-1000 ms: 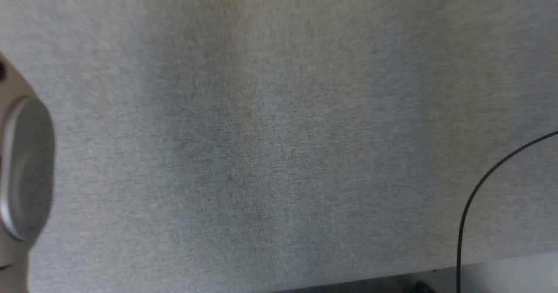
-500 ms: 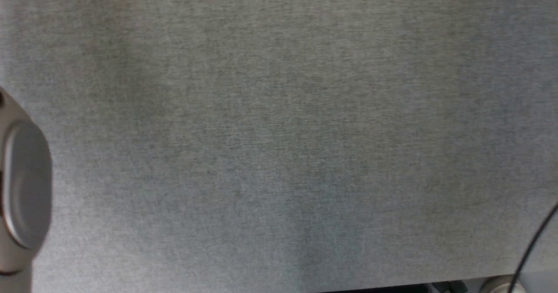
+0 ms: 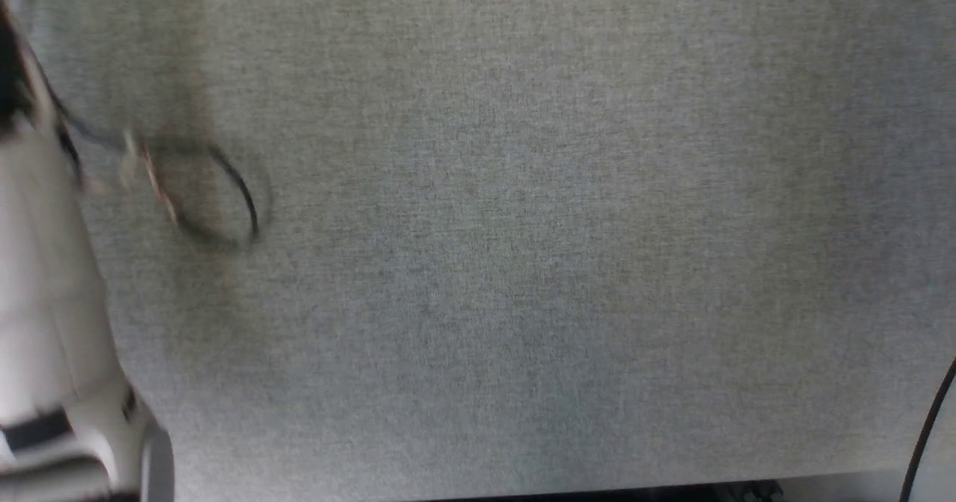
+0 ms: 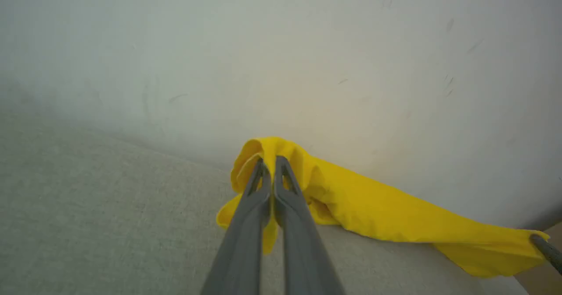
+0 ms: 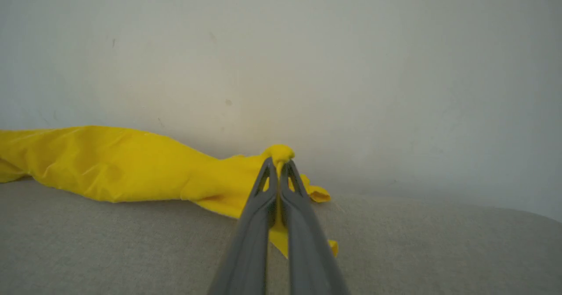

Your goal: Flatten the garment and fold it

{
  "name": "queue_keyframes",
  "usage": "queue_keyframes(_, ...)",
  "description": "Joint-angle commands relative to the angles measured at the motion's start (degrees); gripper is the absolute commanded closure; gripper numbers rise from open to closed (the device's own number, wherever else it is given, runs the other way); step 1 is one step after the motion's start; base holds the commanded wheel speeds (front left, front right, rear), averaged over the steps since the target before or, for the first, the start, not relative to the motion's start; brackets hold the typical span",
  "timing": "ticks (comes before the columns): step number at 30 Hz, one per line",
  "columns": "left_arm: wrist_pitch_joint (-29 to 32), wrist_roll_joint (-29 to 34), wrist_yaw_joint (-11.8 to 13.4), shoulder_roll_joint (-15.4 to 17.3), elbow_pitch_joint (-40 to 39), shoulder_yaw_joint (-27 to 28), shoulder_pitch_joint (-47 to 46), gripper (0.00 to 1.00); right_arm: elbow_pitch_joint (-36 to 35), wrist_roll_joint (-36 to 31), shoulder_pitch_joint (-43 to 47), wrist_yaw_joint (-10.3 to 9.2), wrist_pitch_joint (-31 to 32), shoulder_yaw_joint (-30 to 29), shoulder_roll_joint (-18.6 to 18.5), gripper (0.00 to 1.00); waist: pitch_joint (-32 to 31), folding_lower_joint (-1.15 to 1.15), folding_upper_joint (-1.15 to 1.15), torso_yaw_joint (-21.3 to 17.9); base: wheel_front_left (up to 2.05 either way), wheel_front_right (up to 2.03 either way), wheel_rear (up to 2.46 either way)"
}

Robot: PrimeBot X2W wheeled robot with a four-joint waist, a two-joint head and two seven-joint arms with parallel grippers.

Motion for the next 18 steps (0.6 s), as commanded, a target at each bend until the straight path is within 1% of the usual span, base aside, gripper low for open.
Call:
queue_keyframes(1,1.5,-0.6,0.9,-0.4,-1.7,0.2,5.5,1.0,-2.7,1.5,5.2,-0.06,1.0,-1.1,-0.2,1.0,-2.5,0.01,0.0,0.0,0.0,0.0,0.0)
queue_keyframes(4,2.9,-0.8,1.9,-0.9,-3.5,0.2,13.4,1.0,-5.9,3.0,12.6,-0.06,2.4,-2.6,0.5,1.0,-4.7,0.01,0.0,0.0,0.0,0.0,0.0)
queue_keyframes(8,2.5,-0.7,3.0,-2.0,-4.6,0.8,22.6,1.0,-9.0,4.5,22.0,-0.06,3.6,-4.5,2.4,1.0,-8.0,0.01,0.0,0.0,0.0,0.0,0.0)
queue_keyframes(9,2.2,-0.5,3.0,-2.1,-4.6,0.8,24.7,1.0,-9.5,4.8,24.1,-0.06,3.7,-5.2,3.1,1.0,-8.8,0.01,0.0,0.0,0.0,0.0,0.0)
queue_keyframes(10,2.2,-0.5,3.0,-2.1,-4.6,0.8,24.7,1.0,-9.5,4.8,24.1,-0.06,3.7,-5.2,3.1,1.0,-8.8,0.01,0.0,0.0,0.0,0.0,0.0)
queue_keyframes(15,1.6,-0.4,2.7,-3.1,-3.4,0.6,34.3,1.0,-10.9,6.3,34.3,-0.06,3.8,-8.7,6.7,1.0,-13.8,0.01,0.0,0.5,0.0,0.0,0.0)
queue_keyframes(18,1.7,-1.3,2.5,-4.0,-2.3,0.6,39.2,1.0,-11.1,6.6,39.8,-0.06,3.8,-10.1,7.9,1.0,-16.9,0.01,0.0,0.9,0.0,0.0,0.0)
